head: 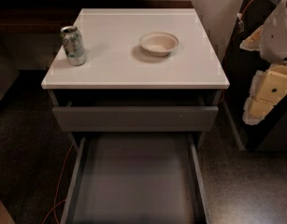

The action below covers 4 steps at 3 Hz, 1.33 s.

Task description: Close middle drawer

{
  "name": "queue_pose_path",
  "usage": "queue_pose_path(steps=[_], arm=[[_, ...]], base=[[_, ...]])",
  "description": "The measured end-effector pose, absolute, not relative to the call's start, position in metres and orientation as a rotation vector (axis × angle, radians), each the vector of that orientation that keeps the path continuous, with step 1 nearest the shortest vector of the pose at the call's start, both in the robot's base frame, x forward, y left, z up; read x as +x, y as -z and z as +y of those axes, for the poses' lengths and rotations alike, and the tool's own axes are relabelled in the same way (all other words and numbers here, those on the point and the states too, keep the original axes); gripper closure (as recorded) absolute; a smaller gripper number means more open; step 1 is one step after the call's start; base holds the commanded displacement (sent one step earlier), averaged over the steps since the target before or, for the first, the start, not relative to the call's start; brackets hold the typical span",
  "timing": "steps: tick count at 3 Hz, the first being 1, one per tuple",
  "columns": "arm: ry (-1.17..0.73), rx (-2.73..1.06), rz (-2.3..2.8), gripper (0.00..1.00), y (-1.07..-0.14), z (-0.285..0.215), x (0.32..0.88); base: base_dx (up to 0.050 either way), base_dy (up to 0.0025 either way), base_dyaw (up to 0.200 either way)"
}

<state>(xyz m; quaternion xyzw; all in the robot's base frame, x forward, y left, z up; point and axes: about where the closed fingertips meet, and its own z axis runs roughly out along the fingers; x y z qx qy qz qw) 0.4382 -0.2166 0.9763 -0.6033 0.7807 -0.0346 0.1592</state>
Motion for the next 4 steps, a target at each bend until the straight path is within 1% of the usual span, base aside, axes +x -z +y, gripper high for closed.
queue_pose_path(steps=[2,4], arm=[[0.099,-1.724,2.228,0.00,-0.976,-0.216,0.438],[0.076,-1.718,2.177,0.00,-0.956,-0.194,0.431]], base=[[-0.050,0.00001,0.000],[0.000,0.00000,0.000]])
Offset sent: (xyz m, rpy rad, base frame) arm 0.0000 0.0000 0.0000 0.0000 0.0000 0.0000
